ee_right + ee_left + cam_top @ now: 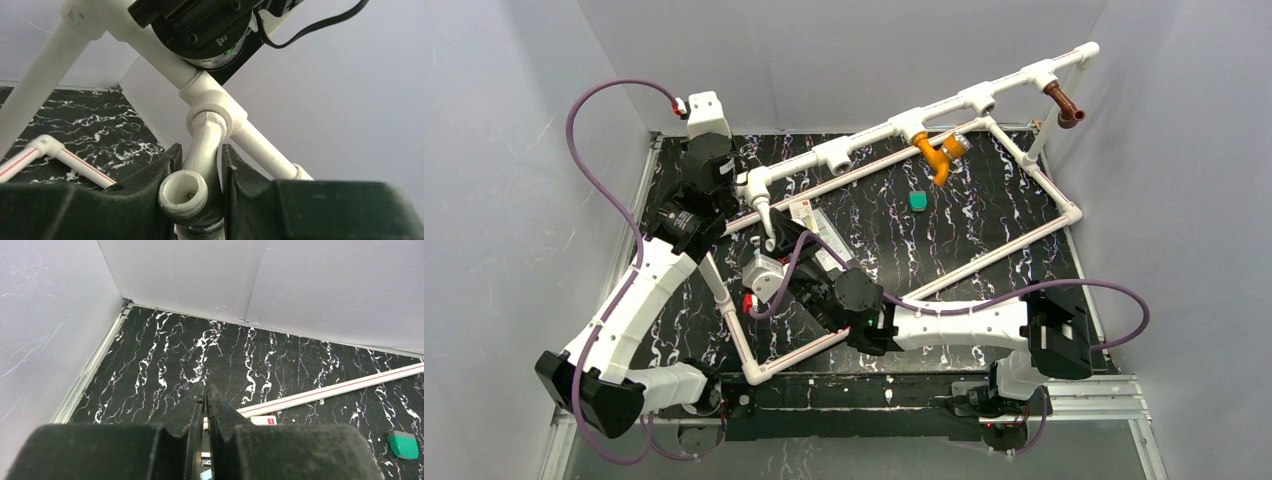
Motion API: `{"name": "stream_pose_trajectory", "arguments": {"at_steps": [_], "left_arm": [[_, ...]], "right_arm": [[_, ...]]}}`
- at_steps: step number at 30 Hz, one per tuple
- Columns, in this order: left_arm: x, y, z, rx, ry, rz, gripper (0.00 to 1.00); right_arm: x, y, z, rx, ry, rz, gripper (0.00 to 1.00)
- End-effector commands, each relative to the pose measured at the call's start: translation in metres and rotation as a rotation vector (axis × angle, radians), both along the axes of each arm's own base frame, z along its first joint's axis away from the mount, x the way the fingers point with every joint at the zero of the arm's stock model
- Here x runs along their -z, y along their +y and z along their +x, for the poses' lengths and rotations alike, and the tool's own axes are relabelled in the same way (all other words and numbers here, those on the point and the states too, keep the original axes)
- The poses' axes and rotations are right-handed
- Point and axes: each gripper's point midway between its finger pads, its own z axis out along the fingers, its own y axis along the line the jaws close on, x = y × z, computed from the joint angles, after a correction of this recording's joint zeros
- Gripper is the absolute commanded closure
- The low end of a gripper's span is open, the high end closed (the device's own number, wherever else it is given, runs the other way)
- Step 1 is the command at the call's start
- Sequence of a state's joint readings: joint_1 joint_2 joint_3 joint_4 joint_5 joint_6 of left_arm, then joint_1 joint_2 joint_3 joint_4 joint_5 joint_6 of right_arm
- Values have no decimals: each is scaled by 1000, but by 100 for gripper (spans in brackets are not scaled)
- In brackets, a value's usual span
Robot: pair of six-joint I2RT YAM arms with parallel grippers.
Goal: Install the water faucets
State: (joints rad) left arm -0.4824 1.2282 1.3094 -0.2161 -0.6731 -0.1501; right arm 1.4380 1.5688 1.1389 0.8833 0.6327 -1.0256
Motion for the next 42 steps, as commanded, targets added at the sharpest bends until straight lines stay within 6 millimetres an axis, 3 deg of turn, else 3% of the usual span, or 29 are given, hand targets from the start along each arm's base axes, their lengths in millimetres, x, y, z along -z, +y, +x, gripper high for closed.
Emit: {"name": "stream_pose_trajectory", "arguments": {"at_steps": [1,6,14,15,18,21,24,34,42], "left_arm": [[182,-8,-70,185,698,290,95],[181,-7,-71,185,695,289,95],[180,-7,-72,185,687,283,94],[180,-7,-72,185,689,283,94],[181,-7,-72,185,692,284,94],[180,-7,-71,181,692,285,94],[181,-6,-71,174,693,290,94],[184,-5,-69,158,703,296,93],[176,-10,-62,150,705,283,99]], "right_arm": [[-37,-19,5,-54,293,531,99],[-32,-10,2,-132,456,690,99],[-26,-8,1,-113,414,603,99],[-25,-10,1,-110,409,586,92],[-23,-14,-1,-106,401,528,58],[-21,-19,-3,-101,401,470,39],[-24,-27,-7,-114,399,426,26],[-56,-66,-17,-145,404,398,10],[-74,-123,-22,-109,426,360,2]]}}
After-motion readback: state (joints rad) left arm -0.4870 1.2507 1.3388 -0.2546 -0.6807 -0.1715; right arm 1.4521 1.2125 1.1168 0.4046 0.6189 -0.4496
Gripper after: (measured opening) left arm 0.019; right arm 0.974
